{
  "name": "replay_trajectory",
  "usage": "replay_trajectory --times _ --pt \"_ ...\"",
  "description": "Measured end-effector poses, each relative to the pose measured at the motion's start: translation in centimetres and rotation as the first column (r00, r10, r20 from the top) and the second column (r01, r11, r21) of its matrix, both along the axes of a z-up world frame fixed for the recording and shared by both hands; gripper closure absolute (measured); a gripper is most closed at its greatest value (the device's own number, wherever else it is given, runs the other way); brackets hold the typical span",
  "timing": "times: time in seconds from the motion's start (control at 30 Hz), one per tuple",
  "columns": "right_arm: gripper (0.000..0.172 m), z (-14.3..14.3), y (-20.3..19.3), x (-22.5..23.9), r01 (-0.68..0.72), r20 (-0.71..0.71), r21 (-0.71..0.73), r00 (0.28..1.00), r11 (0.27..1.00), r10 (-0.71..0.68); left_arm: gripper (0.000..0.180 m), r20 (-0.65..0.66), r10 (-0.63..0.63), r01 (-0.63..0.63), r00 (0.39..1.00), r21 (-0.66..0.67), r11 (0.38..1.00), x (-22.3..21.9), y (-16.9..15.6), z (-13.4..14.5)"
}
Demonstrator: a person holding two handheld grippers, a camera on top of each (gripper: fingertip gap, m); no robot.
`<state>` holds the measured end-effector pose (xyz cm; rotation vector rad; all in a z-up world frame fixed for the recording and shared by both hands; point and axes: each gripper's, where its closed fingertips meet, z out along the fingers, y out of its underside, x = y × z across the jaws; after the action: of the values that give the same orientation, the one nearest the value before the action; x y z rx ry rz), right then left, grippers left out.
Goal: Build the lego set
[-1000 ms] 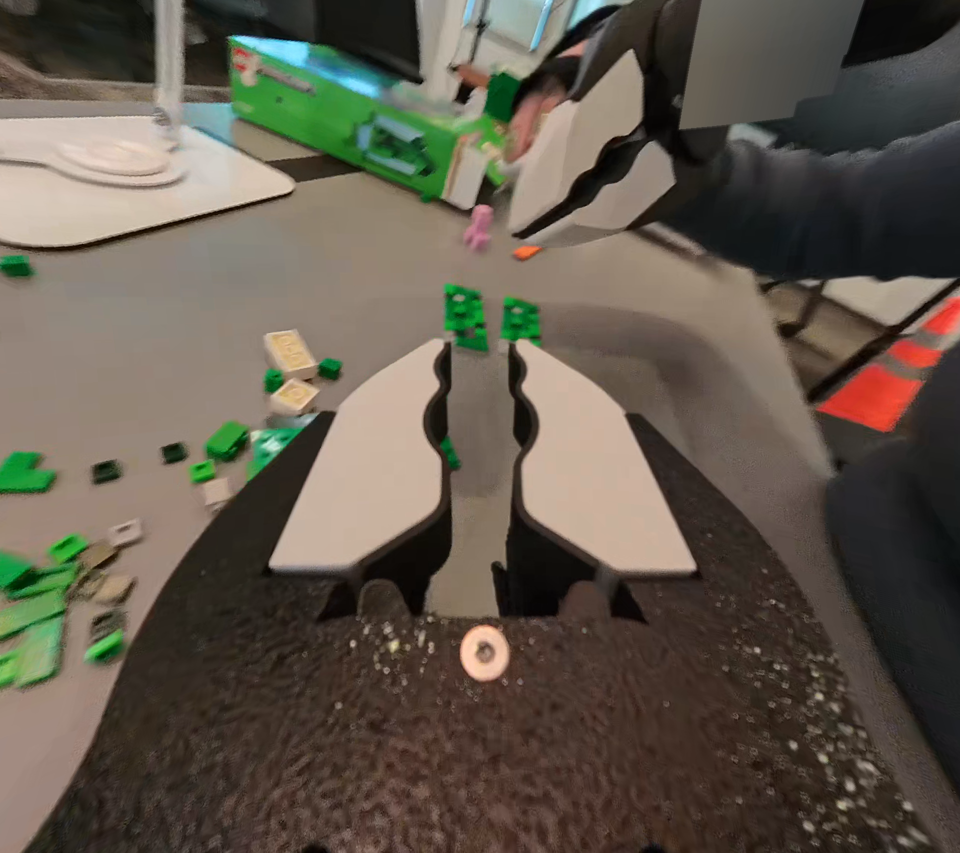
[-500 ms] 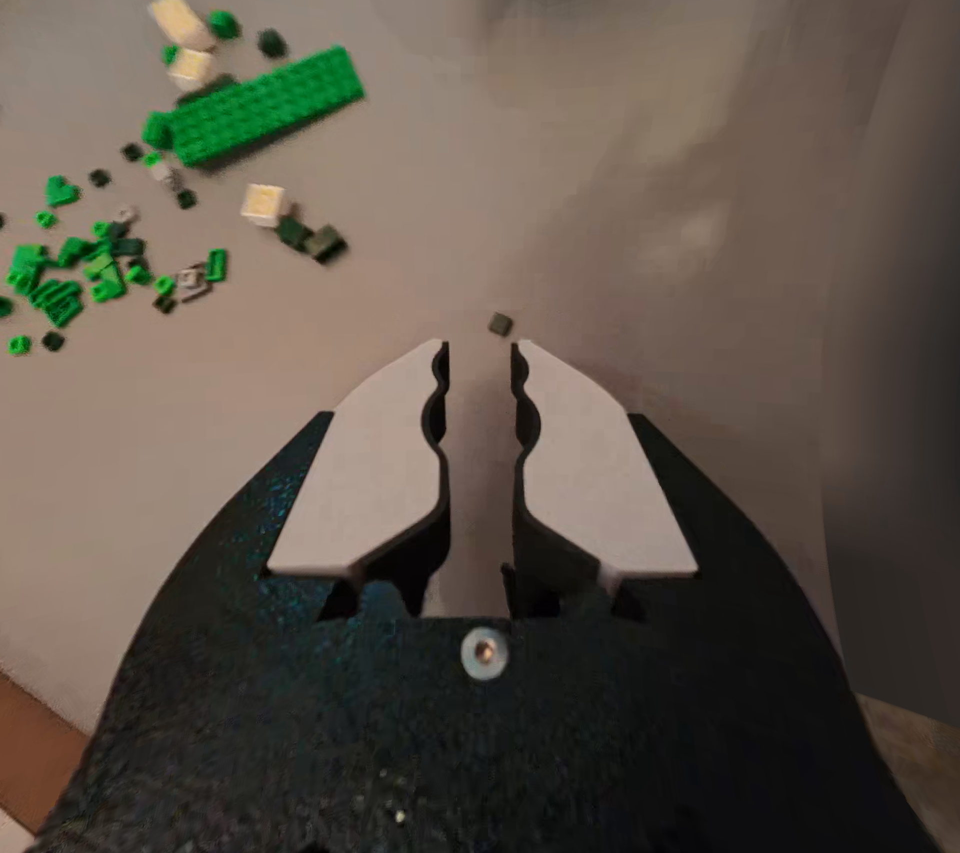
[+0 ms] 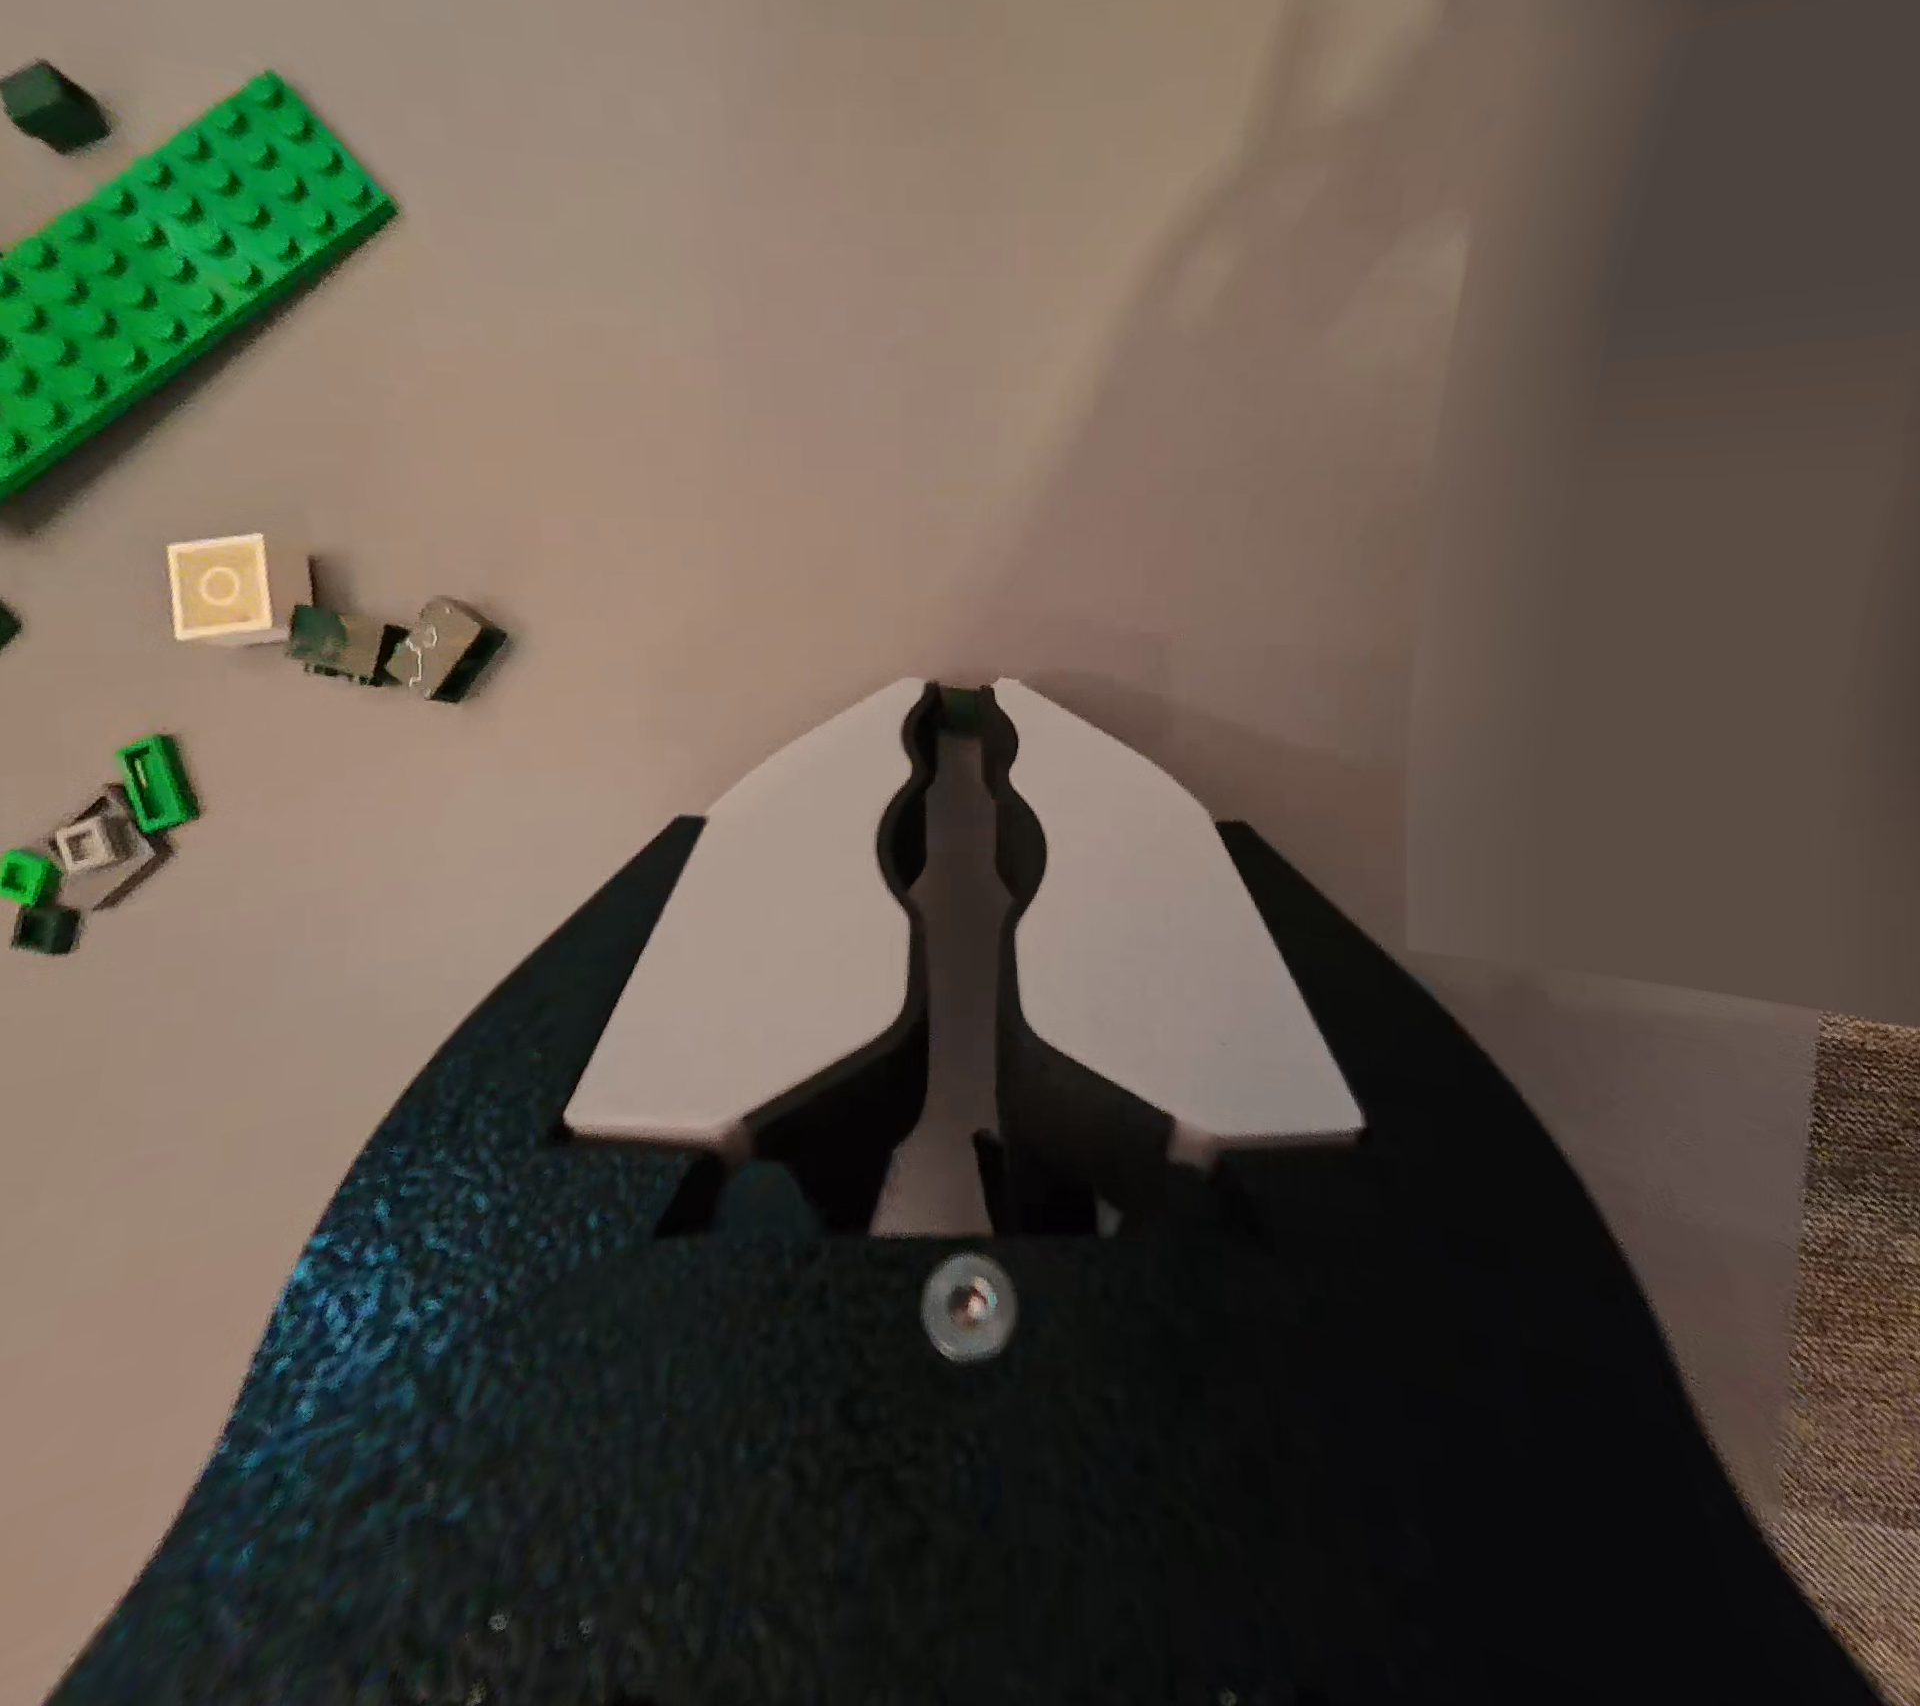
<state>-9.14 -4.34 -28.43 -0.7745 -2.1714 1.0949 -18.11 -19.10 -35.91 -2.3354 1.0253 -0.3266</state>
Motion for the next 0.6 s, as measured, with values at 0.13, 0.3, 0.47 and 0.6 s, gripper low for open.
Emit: replay_trajectory --times 0.13,0.3,0.47,0.6 --pt "0.172 0.1 3.4 0.4 0.098 -0.044 0.033 0.994 0.995 -0.096 0.174 0.048 0.035 -0.036 0.998 0.018 0.999 0.6 1.6 0.3" --pt "0.172 0.7 9.3 -0.7 0.262 -0.153 0.020 0.954 0.965 -0.256 0.174 0.113 0.228 -0.249 0.967 0.232 0.940 2.1 10.3 4.2" --pt "0.172 0.4 14.1 -2.0 0.425 -0.263 -0.057 0.867 0.903 -0.424 0.174 0.153 0.389 -0.416 0.908 0.235 0.878 3.7 19.9 4.4" --pt "0.172 -0.7 13.9 -1.9 0.403 -0.279 -0.016 0.877 0.915 -0.391 0.174 0.104 0.440 -0.452 0.892 0.197 0.870 4.1 23.2 2.9"
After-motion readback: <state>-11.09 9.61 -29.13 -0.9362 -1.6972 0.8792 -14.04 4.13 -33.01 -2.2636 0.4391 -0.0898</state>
